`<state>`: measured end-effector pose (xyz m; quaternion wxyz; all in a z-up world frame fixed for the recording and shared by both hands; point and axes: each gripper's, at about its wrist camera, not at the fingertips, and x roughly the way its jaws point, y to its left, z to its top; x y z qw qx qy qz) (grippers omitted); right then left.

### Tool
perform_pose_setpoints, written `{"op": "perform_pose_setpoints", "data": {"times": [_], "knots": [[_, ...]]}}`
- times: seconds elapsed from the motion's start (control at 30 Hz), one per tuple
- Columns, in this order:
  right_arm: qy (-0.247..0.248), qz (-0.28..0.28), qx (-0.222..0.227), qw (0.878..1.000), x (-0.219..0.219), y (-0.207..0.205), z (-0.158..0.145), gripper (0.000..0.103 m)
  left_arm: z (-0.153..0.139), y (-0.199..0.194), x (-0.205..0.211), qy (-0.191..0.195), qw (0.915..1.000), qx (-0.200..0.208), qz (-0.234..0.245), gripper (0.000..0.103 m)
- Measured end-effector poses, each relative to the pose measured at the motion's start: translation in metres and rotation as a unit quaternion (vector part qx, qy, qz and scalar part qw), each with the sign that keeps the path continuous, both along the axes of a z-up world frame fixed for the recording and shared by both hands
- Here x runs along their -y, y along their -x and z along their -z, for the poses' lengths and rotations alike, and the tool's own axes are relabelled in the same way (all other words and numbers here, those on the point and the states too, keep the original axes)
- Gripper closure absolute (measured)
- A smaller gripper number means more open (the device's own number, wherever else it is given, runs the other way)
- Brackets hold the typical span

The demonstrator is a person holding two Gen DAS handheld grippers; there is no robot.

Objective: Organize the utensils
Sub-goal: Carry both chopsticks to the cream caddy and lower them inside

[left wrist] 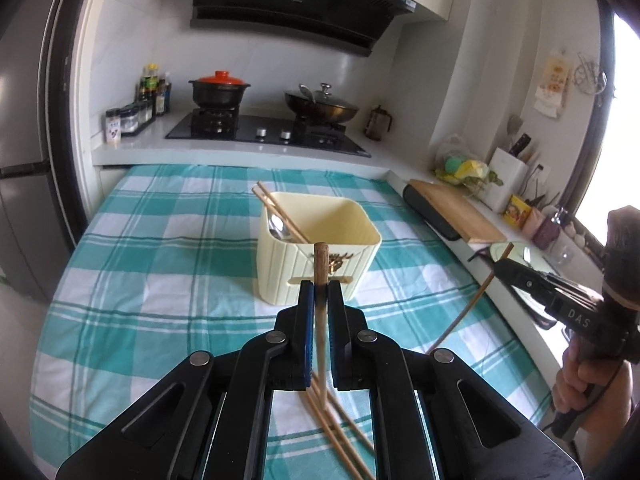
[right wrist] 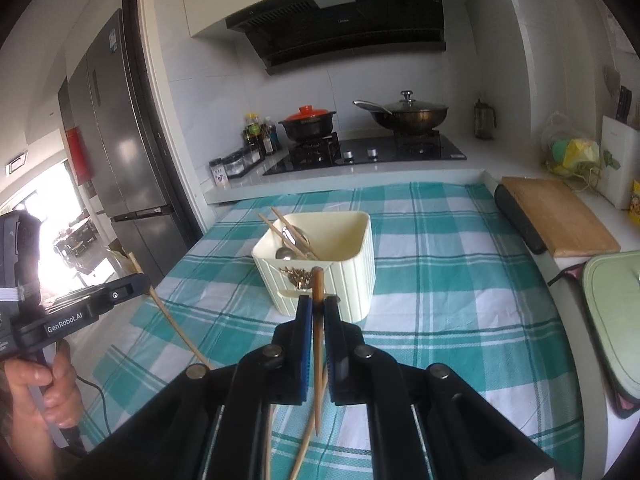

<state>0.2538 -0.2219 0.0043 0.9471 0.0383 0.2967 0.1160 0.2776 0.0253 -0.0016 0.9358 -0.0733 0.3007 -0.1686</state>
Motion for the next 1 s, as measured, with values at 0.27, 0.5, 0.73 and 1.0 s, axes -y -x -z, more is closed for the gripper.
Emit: {"op": "perform_pose_setpoints", "data": {"times": [0.27,0.5,0.73,1.0], "knots": [[0.006,-0.002,0.028,1.000,-0.007,-0.009,-0.025,0.097,-0.028,-0.010,0.000,0.016,0.9996,0.019,0.009,0.099],[0.002,-0.012,0.055,0.998,-0.011,-0.036,-0.067,0.097,-0.073,-0.036,-0.004,0.027,0.9981,0.056,0.004,0.099],[0.016,-0.008,0.097,0.995,-0.021,-0.083,-0.114,0.097,-0.110,-0.080,0.004,0.011,0.9954,0.094,-0.015,0.099],[0.069,-0.013,0.064,0.996,-0.037,-0.160,-0.096,0.097,-0.085,-0.145,0.030,-0.027,0.9975,0.061,-0.024,0.099]]}}
